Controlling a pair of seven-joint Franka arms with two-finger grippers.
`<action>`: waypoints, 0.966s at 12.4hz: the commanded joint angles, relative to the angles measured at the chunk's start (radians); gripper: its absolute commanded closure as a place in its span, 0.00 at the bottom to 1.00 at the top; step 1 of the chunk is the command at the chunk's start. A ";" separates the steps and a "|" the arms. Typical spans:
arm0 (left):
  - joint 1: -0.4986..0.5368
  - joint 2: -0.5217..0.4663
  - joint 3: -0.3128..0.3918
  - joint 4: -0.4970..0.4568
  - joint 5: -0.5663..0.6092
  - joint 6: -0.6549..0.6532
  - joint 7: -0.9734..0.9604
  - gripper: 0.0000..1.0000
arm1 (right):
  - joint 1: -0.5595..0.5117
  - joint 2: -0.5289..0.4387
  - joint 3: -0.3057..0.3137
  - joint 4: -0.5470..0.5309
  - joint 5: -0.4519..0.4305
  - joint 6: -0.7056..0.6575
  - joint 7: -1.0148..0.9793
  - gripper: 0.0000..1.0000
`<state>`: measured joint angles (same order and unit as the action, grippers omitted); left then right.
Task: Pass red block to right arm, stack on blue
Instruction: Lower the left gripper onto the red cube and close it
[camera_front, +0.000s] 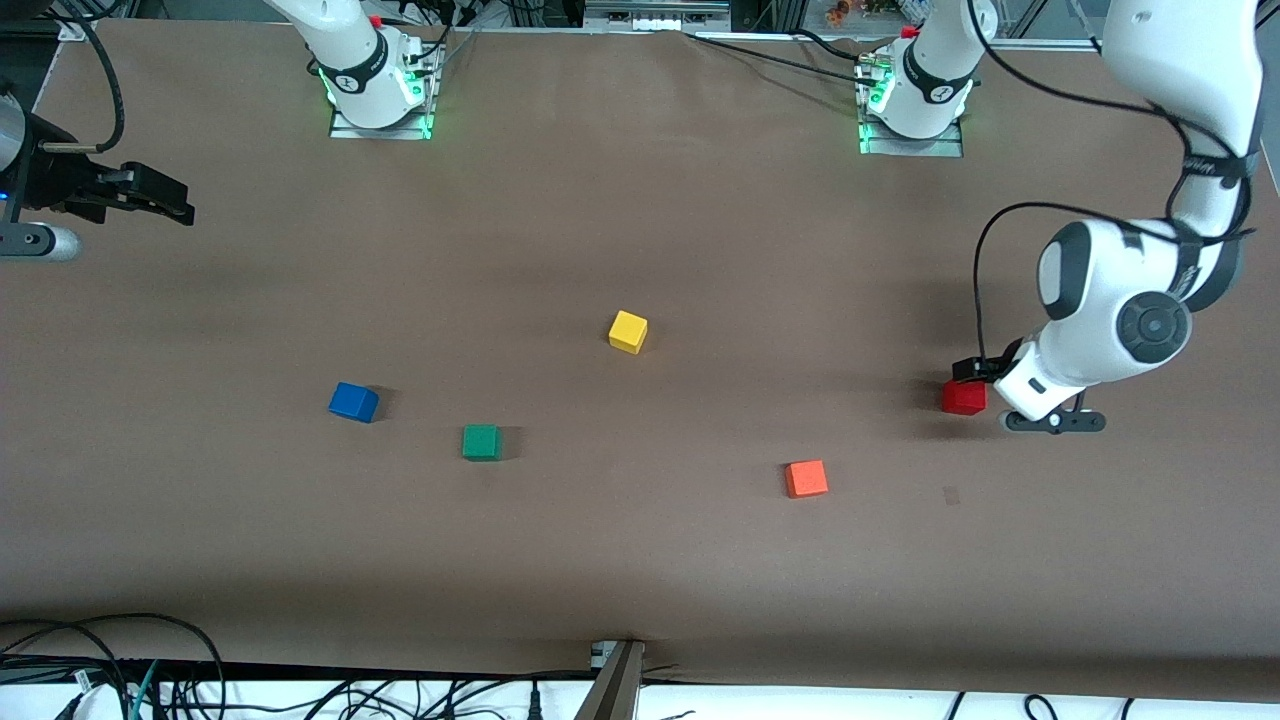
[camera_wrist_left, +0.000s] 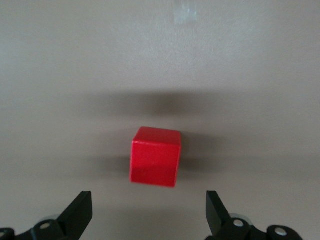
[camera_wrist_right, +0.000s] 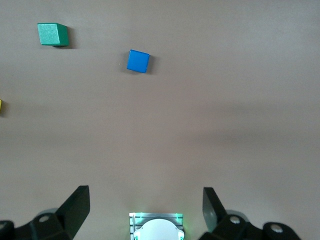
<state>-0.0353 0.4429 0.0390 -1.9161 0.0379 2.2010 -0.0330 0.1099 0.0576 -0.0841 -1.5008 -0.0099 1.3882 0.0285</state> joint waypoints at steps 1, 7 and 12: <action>0.006 0.074 -0.004 0.014 0.019 0.051 0.015 0.00 | -0.009 0.004 0.004 0.014 -0.004 -0.005 -0.013 0.00; 0.005 0.125 -0.002 0.031 0.025 0.092 0.022 0.68 | -0.010 0.004 0.004 0.014 -0.002 -0.005 -0.013 0.00; 0.015 0.105 -0.005 0.110 0.126 0.005 0.331 1.00 | -0.006 0.008 0.006 0.013 -0.001 -0.003 -0.010 0.00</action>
<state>-0.0353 0.5593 0.0384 -1.8609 0.1446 2.2714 0.1636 0.1090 0.0579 -0.0841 -1.5008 -0.0099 1.3882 0.0285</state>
